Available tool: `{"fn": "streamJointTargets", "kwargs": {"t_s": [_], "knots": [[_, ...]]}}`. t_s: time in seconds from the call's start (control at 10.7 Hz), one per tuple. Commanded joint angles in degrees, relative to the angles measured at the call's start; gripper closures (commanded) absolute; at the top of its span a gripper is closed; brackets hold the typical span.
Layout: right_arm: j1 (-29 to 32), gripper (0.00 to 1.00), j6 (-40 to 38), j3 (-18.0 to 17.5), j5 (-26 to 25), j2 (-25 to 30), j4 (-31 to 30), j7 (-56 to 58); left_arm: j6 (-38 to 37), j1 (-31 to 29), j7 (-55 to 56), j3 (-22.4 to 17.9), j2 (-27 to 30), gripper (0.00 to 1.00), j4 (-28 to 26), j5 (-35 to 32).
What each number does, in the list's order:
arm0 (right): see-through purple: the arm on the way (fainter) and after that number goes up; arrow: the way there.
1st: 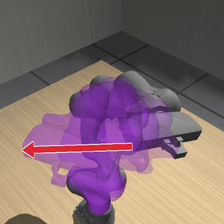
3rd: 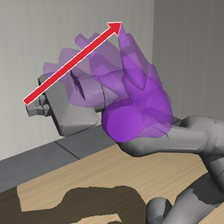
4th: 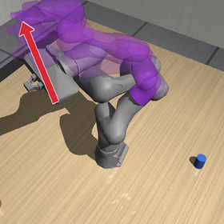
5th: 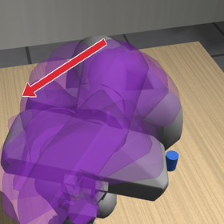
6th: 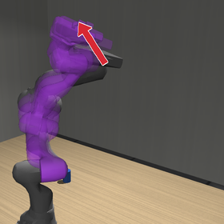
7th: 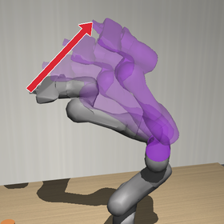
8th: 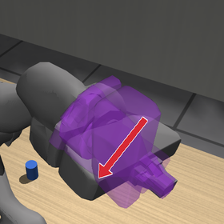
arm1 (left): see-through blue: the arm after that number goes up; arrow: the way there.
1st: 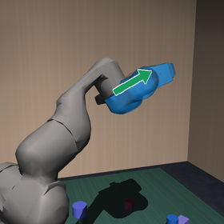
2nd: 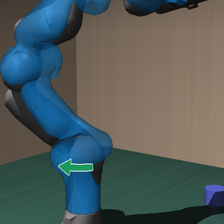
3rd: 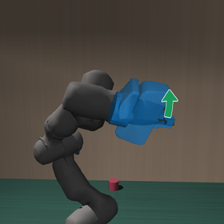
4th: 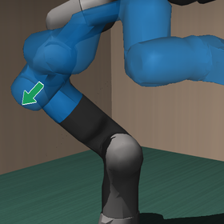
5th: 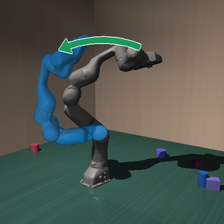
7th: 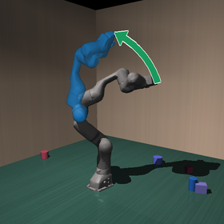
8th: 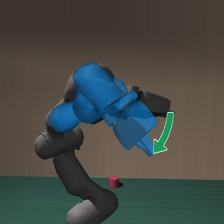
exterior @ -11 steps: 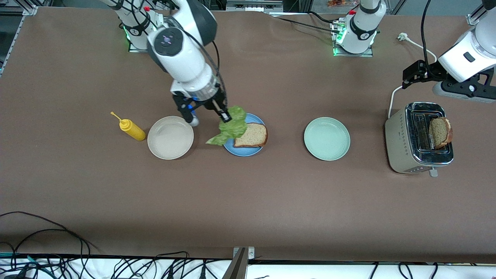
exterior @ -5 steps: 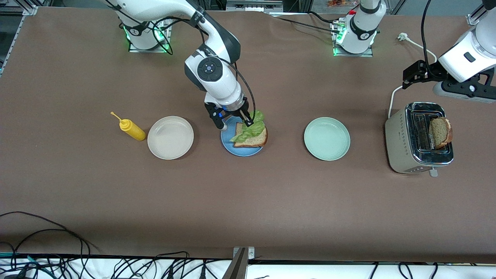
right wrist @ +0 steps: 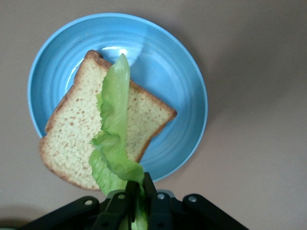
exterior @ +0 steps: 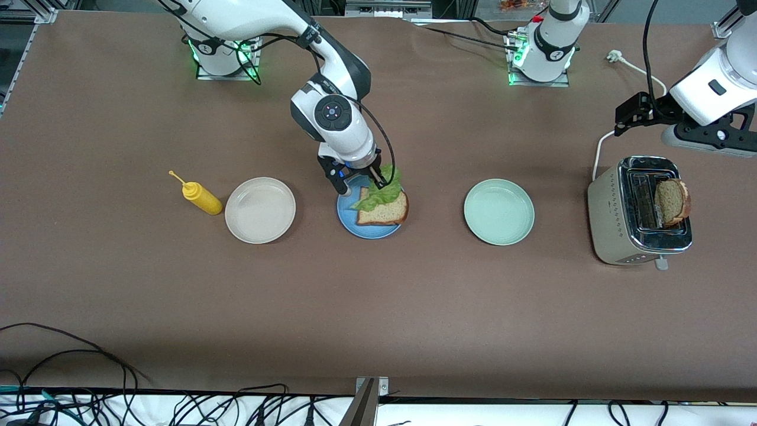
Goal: Make sandwich in blue plate with both arms
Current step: 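Carry the lettuce with the right gripper over the blue plate, then lower the lettuce onto the bread slice and open the right gripper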
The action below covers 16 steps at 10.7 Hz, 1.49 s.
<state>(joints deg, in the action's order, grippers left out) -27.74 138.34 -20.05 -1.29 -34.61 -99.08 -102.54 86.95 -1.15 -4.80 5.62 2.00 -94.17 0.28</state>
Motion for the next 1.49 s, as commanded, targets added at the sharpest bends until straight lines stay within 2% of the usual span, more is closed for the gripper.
{"fn": "streamJointTargets", "kwargs": {"t_s": [0.0, 0.28, 0.56, 0.93, 1.02, 1.12, 1.21, 1.3, 1.4], "knots": [[0.06, 1.0, 0.26, 1.15, -2.22, -0.81, 0.56, -0.82, 0.15, -0.34, -0.48, 0.09, -0.07, 0.0, 0.57, 1.04], [0.67, 1.0, 0.0, 2.03, -2.67, -0.46, 3.54, -1.08, 0.15, -0.34, -0.48, 0.0, -0.07, 0.0, 0.65, 1.04], [0.5, 1.0, 0.17, 2.04, -2.67, -0.89, 3.9, -1.43, 0.15, -0.34, -0.48, 0.0, -0.07, 0.0, 0.65, 1.04], [0.23, 1.0, 0.97, 2.04, -3.81, -5.2, 5.57, -1.52, 0.15, -0.34, -0.48, 0.0, -0.07, 0.0, 0.65, 1.04], [0.15, 0.75, 0.97, 2.04, -3.81, -5.55, 5.57, -1.43, 0.15, -0.25, -0.48, 0.0, -0.15, 0.0, 0.65, 1.04], [0.23, 0.32, 0.97, 2.04, -3.9, -6.34, 5.74, -1.43, 0.15, -0.17, -0.39, 0.0, -0.07, 0.0, 0.65, 1.04], [0.23, 0.09, 0.71, 2.04, -4.59, -6.61, 6.79, -1.52, 0.15, -0.08, -0.3, 0.09, -0.07, 0.0, 0.65, 1.04], [0.23, 0.0, 0.35, 2.04, -4.6, -6.44, 7.58, -1.6, 0.15, -0.08, -0.3, 0.0, -0.15, 0.0, 0.65, 1.04], [0.32, 0.0, -2.0, 2.04, -4.43, -6.26, 9.24, -1.61, 0.15, 0.01, -0.3, 0.09, -0.16, 0.0, 0.65, 1.04]]}}
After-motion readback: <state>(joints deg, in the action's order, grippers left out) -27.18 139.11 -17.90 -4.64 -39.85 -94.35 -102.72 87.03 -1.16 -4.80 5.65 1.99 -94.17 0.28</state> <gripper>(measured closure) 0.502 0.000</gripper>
